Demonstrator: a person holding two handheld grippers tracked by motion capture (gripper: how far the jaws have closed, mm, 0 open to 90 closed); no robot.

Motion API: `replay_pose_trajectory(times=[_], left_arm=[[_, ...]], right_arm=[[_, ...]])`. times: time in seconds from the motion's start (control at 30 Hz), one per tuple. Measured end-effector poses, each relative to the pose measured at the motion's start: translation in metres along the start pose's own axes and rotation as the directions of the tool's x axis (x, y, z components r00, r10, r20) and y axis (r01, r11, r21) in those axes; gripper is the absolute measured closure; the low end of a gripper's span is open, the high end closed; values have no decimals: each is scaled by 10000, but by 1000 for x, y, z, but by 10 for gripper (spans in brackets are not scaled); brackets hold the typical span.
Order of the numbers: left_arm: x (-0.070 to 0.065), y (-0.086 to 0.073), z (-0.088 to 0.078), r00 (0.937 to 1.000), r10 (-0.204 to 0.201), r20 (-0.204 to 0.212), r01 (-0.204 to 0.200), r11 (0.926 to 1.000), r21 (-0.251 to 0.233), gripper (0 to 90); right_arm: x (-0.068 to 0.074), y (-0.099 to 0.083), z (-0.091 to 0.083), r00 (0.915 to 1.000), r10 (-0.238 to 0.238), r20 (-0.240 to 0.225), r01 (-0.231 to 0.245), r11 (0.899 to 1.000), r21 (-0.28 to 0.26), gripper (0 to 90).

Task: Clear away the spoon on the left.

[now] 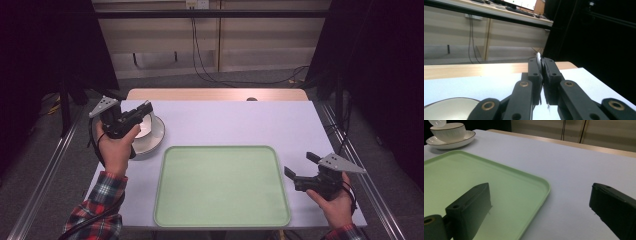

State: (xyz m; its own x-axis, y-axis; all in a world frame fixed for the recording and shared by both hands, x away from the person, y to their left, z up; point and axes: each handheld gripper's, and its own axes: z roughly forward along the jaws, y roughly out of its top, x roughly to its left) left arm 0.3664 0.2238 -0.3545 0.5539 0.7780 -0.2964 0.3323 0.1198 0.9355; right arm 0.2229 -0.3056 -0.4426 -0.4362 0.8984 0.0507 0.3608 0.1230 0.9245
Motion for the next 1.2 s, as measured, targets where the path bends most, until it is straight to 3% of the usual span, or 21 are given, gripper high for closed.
replay_pose_trajectory(times=[0.4,0.63,0.73,0.77,0.97,1.07,1.2], left_arm=[[-13,-9,1,9984,-12,571,-6,9995,315,853],[-19,-16,1,9944,-159,1047,108,9988,484,853],[-21,-18,0,9944,-62,1052,0,9983,591,853],[-21,-19,0,9922,-68,1246,-13,9979,646,853],[-28,-24,-2,9902,-158,1385,64,9977,681,853],[-30,-27,-3,9852,-117,1711,-24,9966,823,853],[-32,-30,-4,9861,-144,1656,-6,9960,896,853]], right_arm=[[1,0,0,10000,-58,-15,58,10000,18,33],[2,0,1,9999,-120,-22,120,9999,31,34],[1,0,1,9998,-174,-30,174,9998,49,35],[2,0,1,9998,-177,-36,177,9998,50,35],[2,0,1,9997,-215,-94,215,9998,55,36],[2,0,1,9997,-211,-100,212,9998,47,36],[2,0,1,9997,-235,-114,235,9997,49,37]])
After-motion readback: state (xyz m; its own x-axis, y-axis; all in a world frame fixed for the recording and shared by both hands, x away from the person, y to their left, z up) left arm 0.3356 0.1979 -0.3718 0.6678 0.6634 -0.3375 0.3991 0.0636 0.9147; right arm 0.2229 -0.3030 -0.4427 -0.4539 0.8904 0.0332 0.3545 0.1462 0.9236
